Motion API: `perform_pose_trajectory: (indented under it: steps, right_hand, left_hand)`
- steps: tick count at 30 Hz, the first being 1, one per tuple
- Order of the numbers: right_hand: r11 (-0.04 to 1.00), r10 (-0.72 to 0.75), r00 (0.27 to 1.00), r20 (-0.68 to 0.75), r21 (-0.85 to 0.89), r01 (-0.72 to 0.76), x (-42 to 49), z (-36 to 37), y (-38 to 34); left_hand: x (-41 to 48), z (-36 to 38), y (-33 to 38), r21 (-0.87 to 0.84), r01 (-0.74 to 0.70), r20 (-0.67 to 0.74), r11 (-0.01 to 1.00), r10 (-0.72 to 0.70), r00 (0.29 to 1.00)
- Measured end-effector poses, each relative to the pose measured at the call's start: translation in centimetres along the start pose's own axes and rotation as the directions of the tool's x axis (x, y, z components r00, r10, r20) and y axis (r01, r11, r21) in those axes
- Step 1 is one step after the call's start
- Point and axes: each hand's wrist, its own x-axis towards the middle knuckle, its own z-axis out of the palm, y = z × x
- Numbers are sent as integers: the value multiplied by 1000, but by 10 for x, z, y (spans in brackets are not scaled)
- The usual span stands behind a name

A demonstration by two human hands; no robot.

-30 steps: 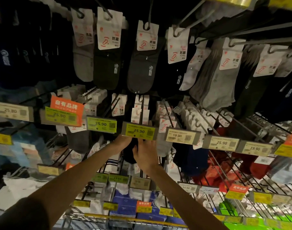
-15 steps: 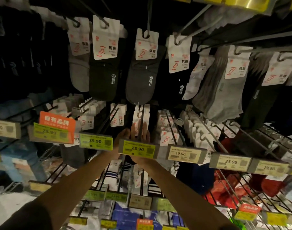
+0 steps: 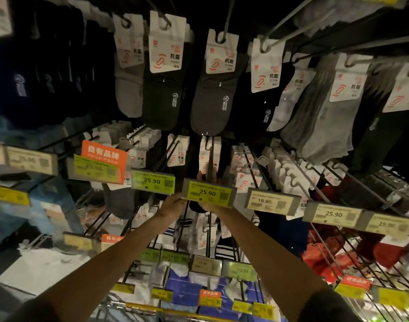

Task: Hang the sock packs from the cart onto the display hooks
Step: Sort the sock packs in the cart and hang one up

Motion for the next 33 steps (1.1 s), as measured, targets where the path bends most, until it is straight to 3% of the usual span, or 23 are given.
perform_pose_trajectory:
  steps: [1, 2, 5, 8, 10, 13, 18, 26, 33]
  right_hand:
    - [997, -17, 998, 57, -73, 21, 3, 7, -3]
    - [994, 61, 994, 94, -96, -52, 8, 14, -8]
    - [908, -134, 988, -70, -408, 95, 10, 46, -10]
    - [809, -272, 959, -84, -560, 181, -23, 78, 2]
    - [816, -329, 938, -104, -532, 227, -44, 97, 17]
    - [860, -324, 942, -89, -443, 253, -79, 111, 29]
    - [881, -340, 929, -146, -394, 261, -130, 134, 52]
    - [941, -154, 987, 54, -296, 163, -198, 192, 113]
    - [988, -32, 992, 121, -147, 49, -272, 251, 164]
  left_hand:
    - [-7, 0, -4, 48, -29, -8, 998, 29, 1000]
    - [-15, -2, -8, 42, -36, -8, 998, 37, 999]
    - [-40, -6, -25, 33, -37, 29, 999, 36, 999]
    - [-64, -10, -46, -36, 3, 68, 999, 0, 998]
    - [-80, -12, -61, 0, -20, 138, 1000, 20, 990]
    - [-108, -10, -76, 208, -77, 132, 975, 50, 990]
    - [-143, 3, -103, 148, -62, 179, 987, 35, 983]
    - [-200, 17, -180, 262, 114, 209, 958, -172, 963]
    - [-239, 47, -274, 301, 203, 174, 932, -263, 949]
